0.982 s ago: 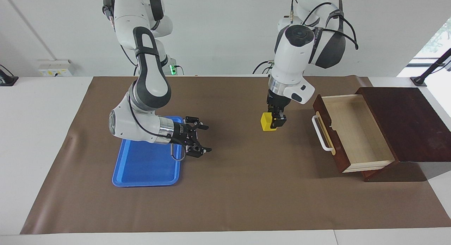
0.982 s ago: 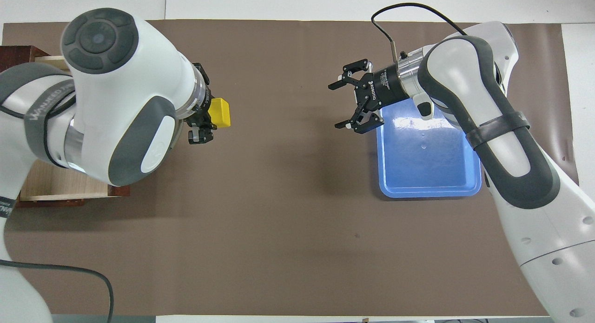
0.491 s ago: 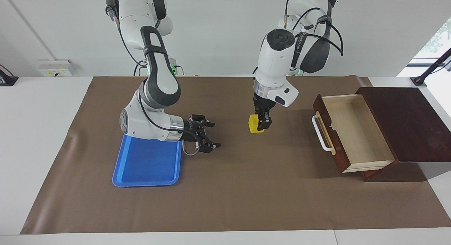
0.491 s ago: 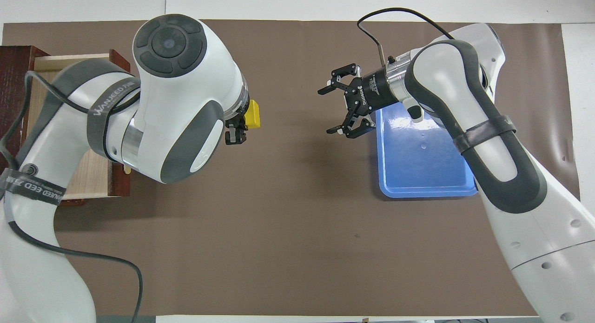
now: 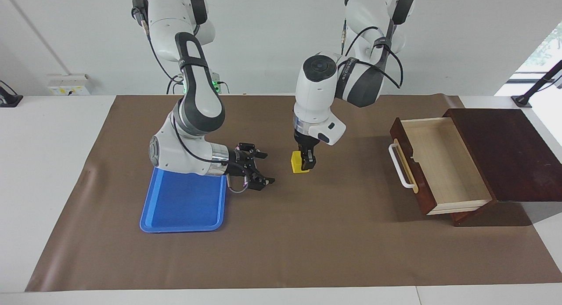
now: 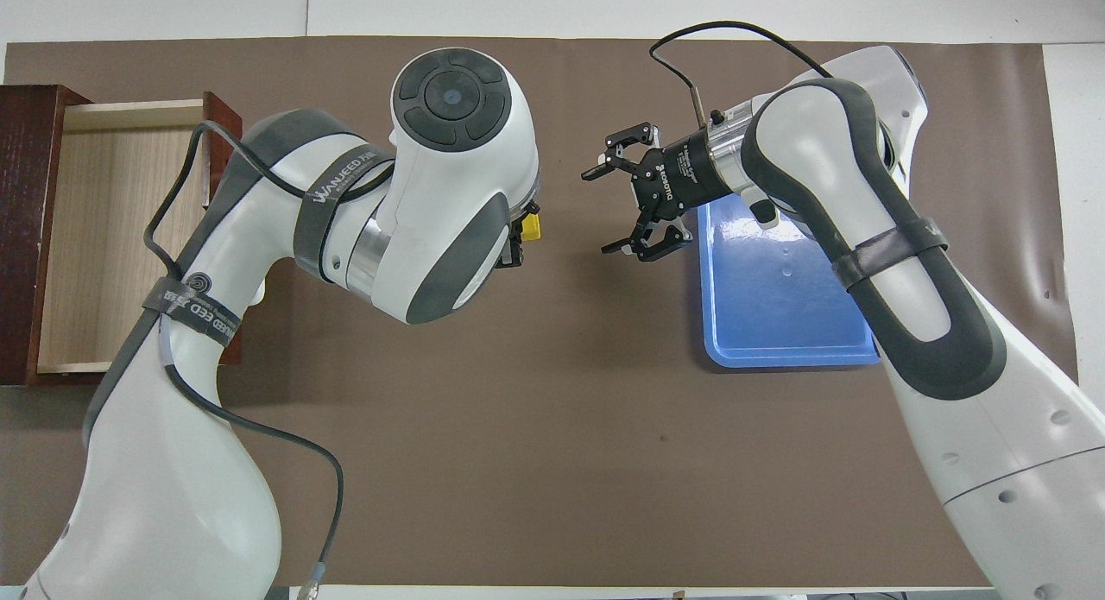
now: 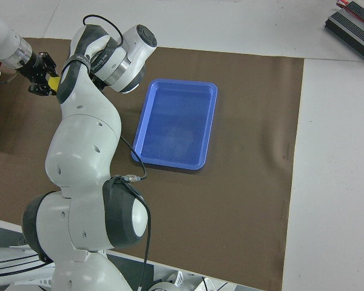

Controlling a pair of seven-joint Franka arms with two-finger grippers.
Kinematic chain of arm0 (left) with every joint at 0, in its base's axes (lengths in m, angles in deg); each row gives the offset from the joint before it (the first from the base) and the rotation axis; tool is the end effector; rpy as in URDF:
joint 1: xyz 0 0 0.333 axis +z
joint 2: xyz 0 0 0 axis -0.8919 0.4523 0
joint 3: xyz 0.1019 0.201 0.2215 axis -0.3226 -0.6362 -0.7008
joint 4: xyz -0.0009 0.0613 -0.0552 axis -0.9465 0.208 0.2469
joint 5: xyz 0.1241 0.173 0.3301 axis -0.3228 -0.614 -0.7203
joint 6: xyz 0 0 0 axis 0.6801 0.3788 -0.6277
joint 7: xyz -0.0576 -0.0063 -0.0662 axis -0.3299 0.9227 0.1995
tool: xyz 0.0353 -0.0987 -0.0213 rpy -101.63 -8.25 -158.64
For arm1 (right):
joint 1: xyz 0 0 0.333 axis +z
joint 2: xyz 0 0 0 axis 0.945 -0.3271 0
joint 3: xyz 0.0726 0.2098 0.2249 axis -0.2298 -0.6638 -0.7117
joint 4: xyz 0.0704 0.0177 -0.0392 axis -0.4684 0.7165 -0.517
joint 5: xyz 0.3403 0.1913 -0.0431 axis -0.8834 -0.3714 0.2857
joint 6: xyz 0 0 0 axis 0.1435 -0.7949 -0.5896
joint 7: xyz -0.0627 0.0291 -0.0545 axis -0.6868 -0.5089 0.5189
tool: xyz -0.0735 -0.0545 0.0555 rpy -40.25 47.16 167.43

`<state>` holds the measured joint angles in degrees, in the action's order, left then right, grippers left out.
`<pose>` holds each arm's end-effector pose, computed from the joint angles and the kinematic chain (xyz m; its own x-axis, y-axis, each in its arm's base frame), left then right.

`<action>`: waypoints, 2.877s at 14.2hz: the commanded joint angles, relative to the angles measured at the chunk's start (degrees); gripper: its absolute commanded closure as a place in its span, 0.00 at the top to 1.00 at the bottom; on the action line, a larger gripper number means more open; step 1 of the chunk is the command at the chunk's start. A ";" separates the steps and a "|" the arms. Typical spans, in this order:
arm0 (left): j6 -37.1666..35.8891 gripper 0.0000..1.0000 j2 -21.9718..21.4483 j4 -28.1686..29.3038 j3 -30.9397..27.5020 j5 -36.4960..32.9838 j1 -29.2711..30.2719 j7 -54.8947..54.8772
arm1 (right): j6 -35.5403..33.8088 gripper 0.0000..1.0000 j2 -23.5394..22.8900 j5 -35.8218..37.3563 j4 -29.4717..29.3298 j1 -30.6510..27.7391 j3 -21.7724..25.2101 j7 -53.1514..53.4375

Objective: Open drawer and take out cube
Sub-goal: 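Lift the yellow cube out of the drawer toward the right gripper, then grasp the yellow cube with the right gripper from the left gripper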

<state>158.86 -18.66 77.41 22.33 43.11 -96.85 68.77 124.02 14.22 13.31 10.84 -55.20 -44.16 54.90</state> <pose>0.5738 -0.4065 0.4733 -0.0267 0.9989 -0.0381 0.9985 0.0284 0.0466 0.6580 0.2220 0.3716 0.1350 -0.5888 -0.7969 -0.9729 -0.2310 0.0058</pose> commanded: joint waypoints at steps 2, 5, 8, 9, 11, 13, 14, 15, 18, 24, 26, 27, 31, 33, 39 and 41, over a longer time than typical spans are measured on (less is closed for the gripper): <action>-0.18 0.00 0.58 -1.98 -0.85 -0.64 -0.54 2.89 | 2.65 1.00 1.48 -0.70 1.83 0.91 -0.07 1.16; 0.08 0.00 0.58 -1.89 -0.85 -0.55 -0.54 3.16 | 3.96 1.00 1.48 -0.79 1.83 1.52 -0.16 2.99; 0.44 0.00 0.58 -1.80 -0.85 -0.73 -0.63 4.04 | 5.46 1.00 1.48 -0.88 1.91 2.75 -0.16 4.14; 0.61 0.00 0.58 -1.71 -0.85 -0.73 -0.71 4.04 | 5.46 1.00 1.48 -0.88 1.92 2.75 -0.16 4.49; 0.70 0.00 0.58 -1.63 -0.85 -0.73 -0.80 4.04 | 5.46 1.00 1.48 -0.97 1.83 2.75 -0.24 5.02; 0.79 0.00 0.58 -1.45 -0.77 -0.73 -0.80 3.95 | 5.46 1.00 1.48 -0.97 1.83 2.84 -0.24 5.11; 0.79 0.00 0.58 -1.45 -0.77 -0.73 -0.80 4.04 | 5.55 1.00 1.48 -1.14 1.83 2.84 -0.24 5.20; 0.96 0.00 0.58 -1.36 -0.77 -0.73 -0.89 4.04 | 5.64 1.00 1.48 -1.49 1.83 2.84 -0.24 5.20; 1.49 0.00 0.49 -1.36 -0.77 -0.82 -0.89 4.04 | 6.34 1.00 1.48 -1.58 1.83 3.90 -0.24 5.72; 2.46 0.00 0.49 -0.75 -0.77 -0.82 -0.98 4.04 | 7.48 1.00 1.48 -1.58 1.74 4.95 -0.33 5.46; 2.46 0.00 0.49 -0.48 -0.77 -0.91 -1.33 4.04 | 7.66 1.00 1.48 -1.58 1.83 5.30 -0.33 5.46; 2.46 0.00 0.49 -0.48 -0.77 -0.91 -1.33 4.04 | 7.66 1.00 1.48 -1.58 1.83 5.83 -0.33 5.46; 2.46 0.00 0.49 -0.39 -0.77 -0.91 -1.42 4.04 | 8.10 1.00 1.48 -1.84 1.74 6.01 -0.33 5.82; 2.46 0.00 0.49 -0.39 -0.77 -0.91 -1.42 4.04 | 8.10 1.00 1.48 -1.85 1.83 6.01 -0.33 5.82; 2.63 0.00 0.58 -0.13 -0.77 -0.99 -1.59 4.04 | 8.45 1.00 1.48 -1.93 1.92 6.01 -0.33 5.90; 2.63 0.00 0.58 -0.04 -0.77 -0.99 -1.68 4.04 | 8.45 1.00 1.48 -1.93 1.83 6.09 -0.33 5.99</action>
<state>160.80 -18.19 77.06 22.25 43.10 -97.48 71.80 130.77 14.30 13.11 10.89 -49.40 -44.40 59.64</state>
